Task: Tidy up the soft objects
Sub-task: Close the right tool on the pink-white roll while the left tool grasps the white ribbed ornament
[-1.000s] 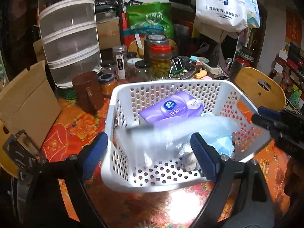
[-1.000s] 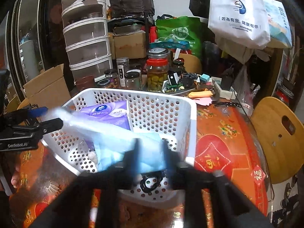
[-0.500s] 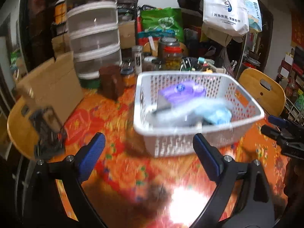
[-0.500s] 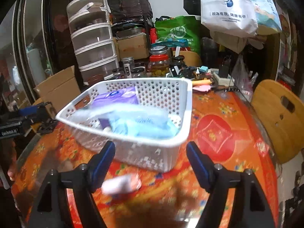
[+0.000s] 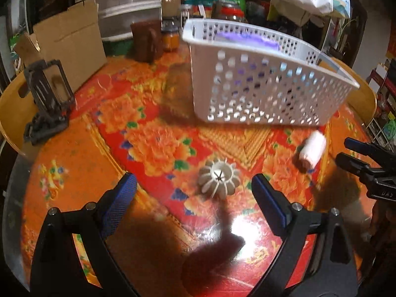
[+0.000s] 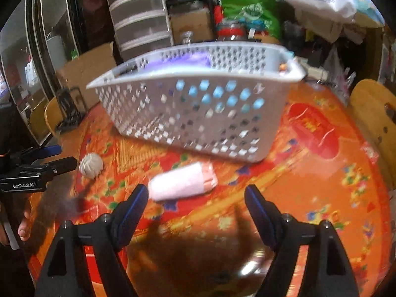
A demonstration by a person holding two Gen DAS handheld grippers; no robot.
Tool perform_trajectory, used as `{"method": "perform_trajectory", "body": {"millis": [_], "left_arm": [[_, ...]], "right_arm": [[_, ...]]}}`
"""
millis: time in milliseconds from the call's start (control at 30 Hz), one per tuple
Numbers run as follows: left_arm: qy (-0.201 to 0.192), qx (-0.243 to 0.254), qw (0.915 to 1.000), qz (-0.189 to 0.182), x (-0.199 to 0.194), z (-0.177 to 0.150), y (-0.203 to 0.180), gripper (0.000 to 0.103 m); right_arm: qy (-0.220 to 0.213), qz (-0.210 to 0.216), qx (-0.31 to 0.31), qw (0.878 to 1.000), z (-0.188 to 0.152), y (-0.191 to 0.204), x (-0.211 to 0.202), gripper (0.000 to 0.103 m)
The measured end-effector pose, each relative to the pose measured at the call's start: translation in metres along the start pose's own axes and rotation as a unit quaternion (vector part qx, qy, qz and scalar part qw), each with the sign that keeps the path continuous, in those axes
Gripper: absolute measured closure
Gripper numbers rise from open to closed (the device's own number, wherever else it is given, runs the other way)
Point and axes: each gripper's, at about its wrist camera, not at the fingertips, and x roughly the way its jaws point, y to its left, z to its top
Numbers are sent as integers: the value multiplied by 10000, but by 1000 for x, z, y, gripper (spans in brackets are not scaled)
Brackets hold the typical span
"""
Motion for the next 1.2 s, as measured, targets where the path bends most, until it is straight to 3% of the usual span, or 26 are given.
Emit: {"method": "perform_trajectory", "body": {"millis": [333,567,1200], "left_arm": [[374,138,9992,-42,31,-2,-15,10],[451,175,9987,-148,37,-3,-16,10],[544,127,9984,95,53,5,-22,11]], "right_arm": [[497,-3,-200,9986,-9,12,33,23],[546,-141,-344,9978,1,19,46,22],[619,-652,-464,9949,10,39,60,25]]}}
